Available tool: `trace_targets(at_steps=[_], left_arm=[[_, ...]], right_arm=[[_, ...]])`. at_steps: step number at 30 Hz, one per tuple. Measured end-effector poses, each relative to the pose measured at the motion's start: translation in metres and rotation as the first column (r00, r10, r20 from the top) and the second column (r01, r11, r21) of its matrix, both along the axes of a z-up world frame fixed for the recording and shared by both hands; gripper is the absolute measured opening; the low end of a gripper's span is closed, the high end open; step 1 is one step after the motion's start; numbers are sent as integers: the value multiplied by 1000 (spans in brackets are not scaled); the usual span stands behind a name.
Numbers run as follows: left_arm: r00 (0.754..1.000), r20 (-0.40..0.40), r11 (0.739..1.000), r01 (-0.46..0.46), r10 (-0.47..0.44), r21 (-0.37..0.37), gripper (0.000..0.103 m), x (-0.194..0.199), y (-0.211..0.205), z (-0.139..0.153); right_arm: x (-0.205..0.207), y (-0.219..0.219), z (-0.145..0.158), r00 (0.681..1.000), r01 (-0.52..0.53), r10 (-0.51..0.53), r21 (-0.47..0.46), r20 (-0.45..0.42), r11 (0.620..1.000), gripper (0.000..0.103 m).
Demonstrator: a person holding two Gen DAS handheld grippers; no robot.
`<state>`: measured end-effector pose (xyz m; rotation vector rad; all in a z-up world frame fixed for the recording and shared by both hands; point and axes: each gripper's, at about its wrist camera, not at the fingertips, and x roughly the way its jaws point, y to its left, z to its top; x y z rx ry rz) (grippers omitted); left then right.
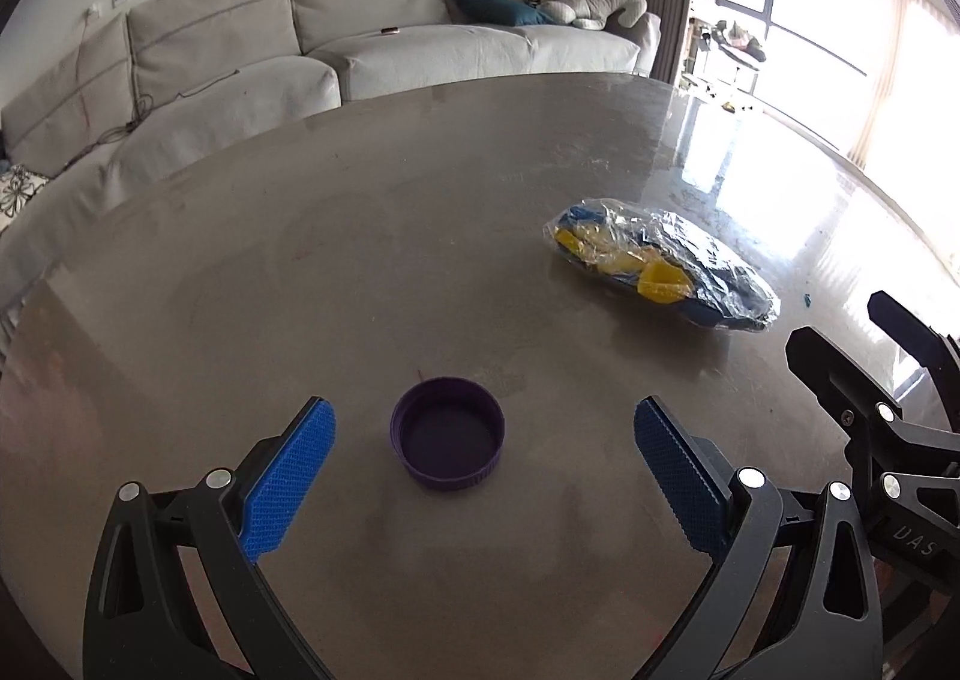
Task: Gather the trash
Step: 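Grasp the purple bowl with the left gripper while the right gripper grasps the clear glove bag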
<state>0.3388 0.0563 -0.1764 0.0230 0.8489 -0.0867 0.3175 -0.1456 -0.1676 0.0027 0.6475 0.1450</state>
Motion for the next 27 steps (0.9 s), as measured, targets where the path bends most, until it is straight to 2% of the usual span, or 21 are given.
trace_targets(at_steps=[5, 11, 14, 16, 17, 19, 20, 27], left_arm=[[999, -36, 1000, -19, 19, 5, 98, 23, 7, -12], [995, -102, 1000, -9, 8, -13, 98, 37, 5, -32], [995, -102, 999, 15, -11, 41, 97, 37, -2, -38], [996, -91, 999, 20, -17, 37, 89, 37, -1, -36], [996, -86, 999, 21, -18, 37, 82, 37, 0, -35], [997, -79, 999, 22, -19, 34, 63, 38, 0, -31], [997, -74, 999, 19, -16, 33, 42, 38, 1, -30], [998, -51, 998, 25, -22, 64, 41, 37, 2, -26]], right_arm=[[18, 7, -6, 1000, -12, 12, 5, -18, 1000, 99], [29, 14, -8, 1000, -25, 24, -31, -17, 999, 99], [31, 13, -9, 999, -26, 26, -31, -24, 999, 99], [32, 13, -8, 999, -24, 23, -28, -22, 999, 99], [32, 12, -8, 999, -23, 22, -27, -23, 999, 99], [32, 10, -7, 999, -22, 22, -25, -25, 999, 99], [32, 10, -7, 999, -23, 22, -25, -26, 999, 99], [36, 14, -5, 999, -31, 30, -41, -28, 999, 99]])
